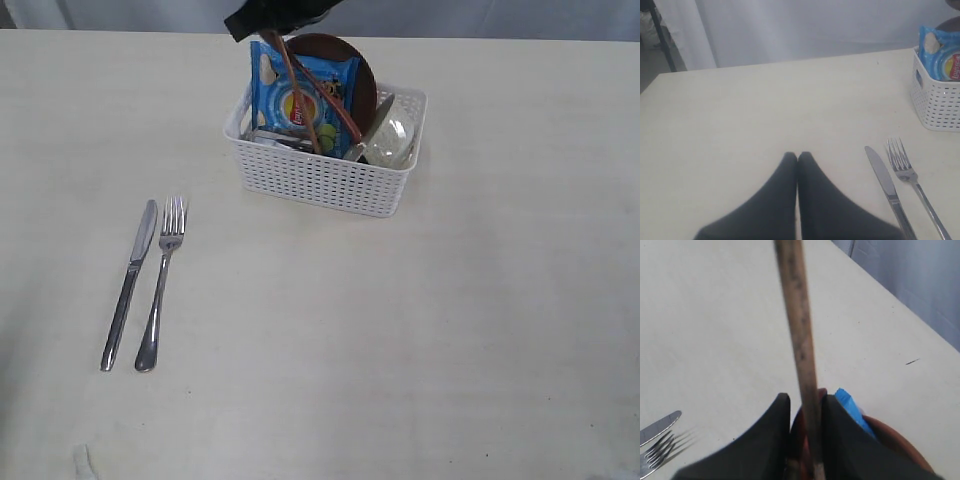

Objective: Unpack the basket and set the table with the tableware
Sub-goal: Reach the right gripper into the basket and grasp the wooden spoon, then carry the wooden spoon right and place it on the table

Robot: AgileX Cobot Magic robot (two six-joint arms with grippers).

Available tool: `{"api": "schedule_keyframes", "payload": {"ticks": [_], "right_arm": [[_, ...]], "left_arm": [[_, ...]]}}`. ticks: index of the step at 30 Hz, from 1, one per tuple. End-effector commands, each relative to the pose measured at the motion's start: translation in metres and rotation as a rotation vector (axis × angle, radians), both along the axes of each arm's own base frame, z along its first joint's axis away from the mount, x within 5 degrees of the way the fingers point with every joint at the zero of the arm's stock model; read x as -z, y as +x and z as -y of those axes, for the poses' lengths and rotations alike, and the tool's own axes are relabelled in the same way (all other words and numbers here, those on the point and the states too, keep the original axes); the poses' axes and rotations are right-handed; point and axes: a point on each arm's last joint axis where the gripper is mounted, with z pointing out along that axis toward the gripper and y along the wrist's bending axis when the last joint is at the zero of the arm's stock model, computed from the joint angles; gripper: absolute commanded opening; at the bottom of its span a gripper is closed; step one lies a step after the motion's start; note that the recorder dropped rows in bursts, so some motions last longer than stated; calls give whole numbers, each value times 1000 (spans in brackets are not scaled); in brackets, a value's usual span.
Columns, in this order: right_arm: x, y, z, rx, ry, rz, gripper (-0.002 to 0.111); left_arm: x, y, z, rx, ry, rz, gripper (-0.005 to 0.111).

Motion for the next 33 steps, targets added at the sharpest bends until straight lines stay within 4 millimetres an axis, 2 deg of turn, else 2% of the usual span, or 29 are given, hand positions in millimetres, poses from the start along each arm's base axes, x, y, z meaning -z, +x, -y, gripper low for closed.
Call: {"api": "schedule_keyframes", "payload": {"ticks": [1,10,15,21,25,29,33], "right_arm": [[-21,-1,2,-16,7,37,-1],[-51,1,1,-41,-1,79,-1],[-67,7,17,14,-17,111,-1],[-94,11,58,84,-6,115,-1],[-107,14,100,184,10,35,-1],[-104,19,143,322,35,-128,-1],[-80,23,190,526,15,-352,-1]], "left_arm": [[1,0,0,4,0,0,0],[1,0,0,4,0,0,0],[1,0,0,4,0,0,0],[1,0,0,4,0,0,0],[1,0,0,4,0,0,0],[1,0,0,4,0,0,0],[1,0,0,4,0,0,0]]}}
